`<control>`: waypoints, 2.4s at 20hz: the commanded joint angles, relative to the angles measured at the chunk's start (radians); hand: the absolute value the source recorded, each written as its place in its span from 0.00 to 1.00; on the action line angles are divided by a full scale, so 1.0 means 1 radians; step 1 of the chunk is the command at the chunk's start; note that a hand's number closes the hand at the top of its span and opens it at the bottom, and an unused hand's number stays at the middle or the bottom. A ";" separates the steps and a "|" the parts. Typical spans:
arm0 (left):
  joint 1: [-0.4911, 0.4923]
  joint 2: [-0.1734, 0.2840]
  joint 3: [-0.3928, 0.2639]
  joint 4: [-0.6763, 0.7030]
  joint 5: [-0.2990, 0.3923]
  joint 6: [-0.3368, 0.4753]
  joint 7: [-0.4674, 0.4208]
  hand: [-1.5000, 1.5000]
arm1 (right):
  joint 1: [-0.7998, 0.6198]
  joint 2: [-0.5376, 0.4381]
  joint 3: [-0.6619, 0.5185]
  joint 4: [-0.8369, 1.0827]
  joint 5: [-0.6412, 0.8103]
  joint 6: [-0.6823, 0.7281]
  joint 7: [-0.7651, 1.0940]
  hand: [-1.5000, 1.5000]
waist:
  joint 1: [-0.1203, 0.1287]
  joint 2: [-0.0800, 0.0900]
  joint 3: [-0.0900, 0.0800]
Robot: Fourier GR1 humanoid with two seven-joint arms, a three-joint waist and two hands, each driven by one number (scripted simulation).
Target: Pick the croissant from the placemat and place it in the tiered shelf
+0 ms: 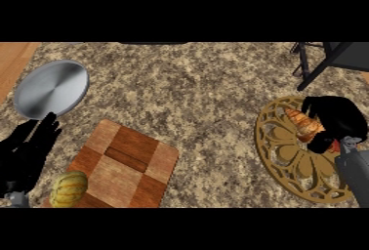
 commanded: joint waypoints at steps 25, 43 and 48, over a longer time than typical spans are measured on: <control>0.007 -0.010 0.045 0.019 -0.006 -0.030 -0.028 0.50 | -0.077 -0.349 -0.788 -0.179 -0.888 0.491 -0.138 1.00 | -0.005 0.001 0.002; -0.031 -0.006 0.046 0.028 -0.010 -0.075 -0.003 0.50 | -0.480 -0.622 -0.568 0.150 -0.704 0.363 -0.092 1.00 | 0.029 0.008 0.001; -0.074 -0.016 0.051 0.073 -0.035 -0.052 -0.012 0.50 | -0.511 -0.554 -0.497 0.269 -0.597 0.216 -0.177 1.00 | 0.018 0.009 0.002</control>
